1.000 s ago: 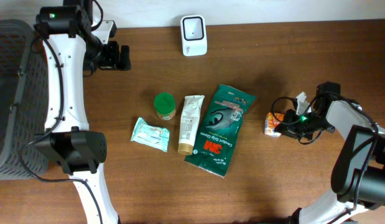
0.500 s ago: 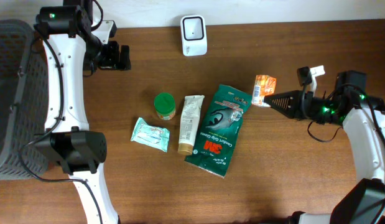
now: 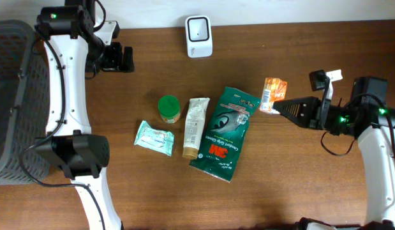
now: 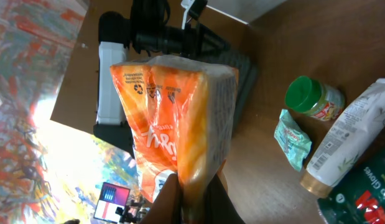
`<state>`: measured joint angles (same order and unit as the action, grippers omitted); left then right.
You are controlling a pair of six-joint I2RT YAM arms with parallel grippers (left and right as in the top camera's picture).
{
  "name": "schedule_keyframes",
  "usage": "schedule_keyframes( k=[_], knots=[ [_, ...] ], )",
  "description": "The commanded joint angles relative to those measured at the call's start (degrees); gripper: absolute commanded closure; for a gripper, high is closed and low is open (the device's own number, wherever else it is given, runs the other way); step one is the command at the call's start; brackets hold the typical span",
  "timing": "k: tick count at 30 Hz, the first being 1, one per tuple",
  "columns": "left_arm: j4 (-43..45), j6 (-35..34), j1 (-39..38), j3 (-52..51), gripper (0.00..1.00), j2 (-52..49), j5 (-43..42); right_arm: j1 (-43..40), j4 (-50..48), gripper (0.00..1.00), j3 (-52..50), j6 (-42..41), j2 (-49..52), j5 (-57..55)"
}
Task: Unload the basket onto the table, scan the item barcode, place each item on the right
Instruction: 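Lift the Kleenex pack with the right gripper and hold it over the scanner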
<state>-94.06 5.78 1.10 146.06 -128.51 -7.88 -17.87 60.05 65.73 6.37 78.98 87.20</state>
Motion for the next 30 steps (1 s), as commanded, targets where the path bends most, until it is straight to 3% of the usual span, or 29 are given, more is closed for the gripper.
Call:
schedule_keyframes(
  k=[1,10,13,15,17,19,23,26,30],
  knots=[
    [-0.07,0.11,0.09,0.46,0.01,0.92,0.22,0.04,1.51,0.96,0.72,0.2,-0.85,1.73],
    [-0.07,0.11,0.09,0.46,0.01,0.92,0.22,3.69,-1.05,0.96,5.18,-4.37,-0.85,1.6],
    [-0.07,0.11,0.09,0.46,0.01,0.92,0.22,8.98,-14.99,0.96,9.27,-22.27,-0.72,-26.08],
    [-0.07,0.11,0.09,0.46,0.01,0.92,0.22,16.63,-16.15,0.96,16.17,-23.85,1.97,-39.12],
    [-0.07,0.11,0.09,0.46,0.01,0.92,0.22,22.03,-11.19,0.96,26.91,-22.12,8.0,-48.09],
    [-0.07,0.11,0.09,0.46,0.01,0.92,0.22,27.93,-2.58,0.96,46.14,-17.55,20.52,-57.7],
    [-0.07,0.11,0.09,0.46,0.01,0.92,0.22,33.86,-2.71,0.96,71.28,-10.91,38.58,-74.66],
    [-0.07,0.11,0.09,0.46,0.01,0.92,0.22,36.79,-11.15,0.96,74.55,-6.21,45.7,-88.15],
    [-0.07,0.11,0.09,0.46,0.01,0.92,0.22,39.19,-23.96,0.96,74.53,7.96,54.38,-100.98]
  ],
)
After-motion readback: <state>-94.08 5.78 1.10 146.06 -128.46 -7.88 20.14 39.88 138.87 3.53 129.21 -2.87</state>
